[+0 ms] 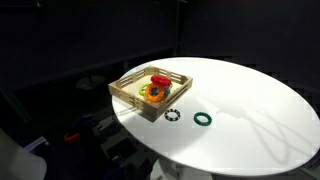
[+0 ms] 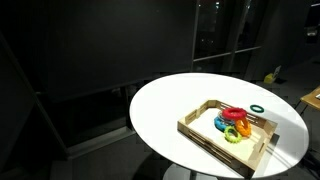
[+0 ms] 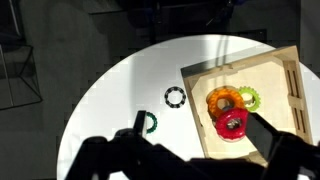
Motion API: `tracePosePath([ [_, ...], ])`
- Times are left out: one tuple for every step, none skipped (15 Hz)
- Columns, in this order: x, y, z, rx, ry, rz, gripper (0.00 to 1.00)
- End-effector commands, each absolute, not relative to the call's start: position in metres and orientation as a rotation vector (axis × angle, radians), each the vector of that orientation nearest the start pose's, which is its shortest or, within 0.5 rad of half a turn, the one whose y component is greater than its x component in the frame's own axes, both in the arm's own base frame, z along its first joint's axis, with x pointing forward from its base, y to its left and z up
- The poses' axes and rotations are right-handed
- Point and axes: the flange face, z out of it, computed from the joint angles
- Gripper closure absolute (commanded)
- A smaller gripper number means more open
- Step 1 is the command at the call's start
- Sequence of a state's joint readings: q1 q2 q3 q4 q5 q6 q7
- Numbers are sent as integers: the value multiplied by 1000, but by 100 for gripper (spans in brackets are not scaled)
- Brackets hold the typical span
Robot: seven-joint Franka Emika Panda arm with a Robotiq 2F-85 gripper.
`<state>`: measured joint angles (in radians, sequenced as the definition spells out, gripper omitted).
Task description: Pick up the red ring from the table and put it in the tray
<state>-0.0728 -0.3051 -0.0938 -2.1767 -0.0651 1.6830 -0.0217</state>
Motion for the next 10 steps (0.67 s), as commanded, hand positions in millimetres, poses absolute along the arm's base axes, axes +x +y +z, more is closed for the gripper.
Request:
tracePosePath([
  [412,-91,528,-3142,207,173,0],
  [409,-92,533,-3142,215,150,0],
  [406,-93,538,-3142,220,130,0],
  [404,-94,541,-3142,225,114,0],
  [402,-95,543,-3141,229,101,0],
  [401,-96,545,-3140,231,91,0],
  [399,-96,546,-3141,231,82,0],
  [399,-96,546,-3141,231,75,0],
  [399,-96,546,-3140,231,70,0],
  [405,-92,545,-3140,237,112,0],
])
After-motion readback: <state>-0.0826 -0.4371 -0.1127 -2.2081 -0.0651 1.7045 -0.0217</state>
